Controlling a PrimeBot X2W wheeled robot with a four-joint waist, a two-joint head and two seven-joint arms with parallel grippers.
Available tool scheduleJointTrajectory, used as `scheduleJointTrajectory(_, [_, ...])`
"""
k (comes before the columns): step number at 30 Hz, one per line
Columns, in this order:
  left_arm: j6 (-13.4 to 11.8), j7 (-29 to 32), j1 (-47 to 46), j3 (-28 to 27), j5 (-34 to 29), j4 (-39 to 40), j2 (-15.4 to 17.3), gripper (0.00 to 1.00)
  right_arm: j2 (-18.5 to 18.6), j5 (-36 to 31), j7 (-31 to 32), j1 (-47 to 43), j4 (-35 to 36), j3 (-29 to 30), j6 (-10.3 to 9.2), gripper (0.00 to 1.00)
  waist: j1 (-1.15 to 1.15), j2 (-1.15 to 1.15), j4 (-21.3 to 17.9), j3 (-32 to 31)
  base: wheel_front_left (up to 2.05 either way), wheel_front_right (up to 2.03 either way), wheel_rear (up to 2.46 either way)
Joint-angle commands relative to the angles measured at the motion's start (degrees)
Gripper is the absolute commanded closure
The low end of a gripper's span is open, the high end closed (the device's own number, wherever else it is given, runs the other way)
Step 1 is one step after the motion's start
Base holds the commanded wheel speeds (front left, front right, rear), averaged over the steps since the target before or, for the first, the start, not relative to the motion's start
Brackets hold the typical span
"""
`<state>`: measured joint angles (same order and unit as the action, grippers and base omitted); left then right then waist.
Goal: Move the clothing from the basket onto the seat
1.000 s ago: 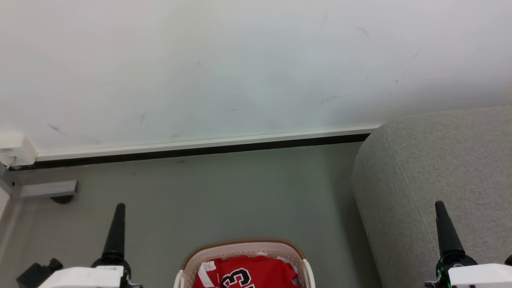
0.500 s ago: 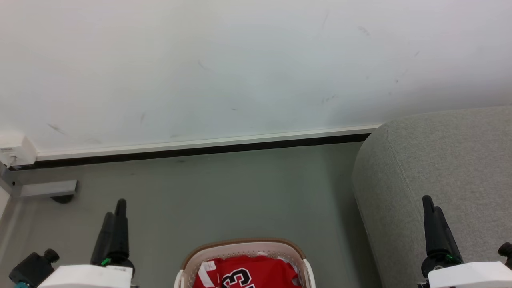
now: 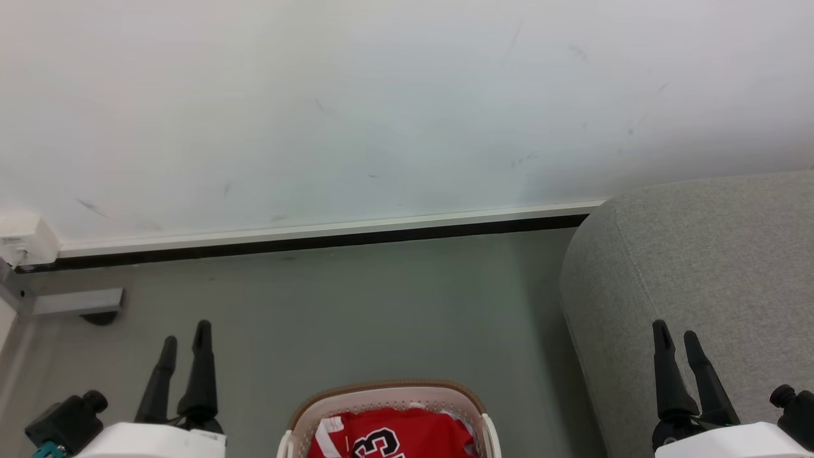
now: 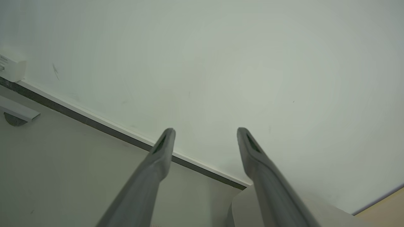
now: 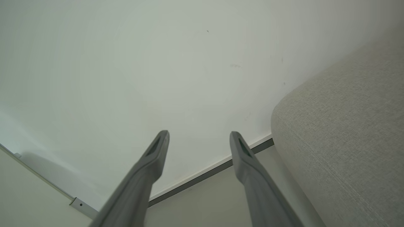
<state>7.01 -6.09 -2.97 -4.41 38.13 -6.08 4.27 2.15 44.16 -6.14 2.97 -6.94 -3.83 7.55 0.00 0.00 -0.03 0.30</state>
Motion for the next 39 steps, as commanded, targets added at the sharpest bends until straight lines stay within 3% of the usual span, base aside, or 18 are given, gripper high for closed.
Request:
scheduleJointTrajectory(1, [-0.1,-0.6,0.0,0.1,-2.1,0.6,0.7,0.0,0.7,-2.0,-0.6,0.0,0.4,-0.3,-0.05,0.0,0.0,0.0,0.0,0.0,0.0,0.0,0.0])
scheduleJointTrajectory(19, [0.1,-3.4,0.5,0.6,-13.0,0.5,1.2,0.0,0.8,-14.5,-3.4,0.1,-1.3,-2.2,-0.07,0.0,0.0,0.0,-0.2,-0.1,0.0,0.0,0.0])
scheduleJointTrajectory(39, [0.4,-6.0,1.3,0.6,-23.3,0.2,1.2,0.0,0.9,-23.3,-6.0,0.3,-2.9,-4.4,-0.09,0.0,0.0,0.0,-0.1,-0.1,0.0,0.0,0.0])
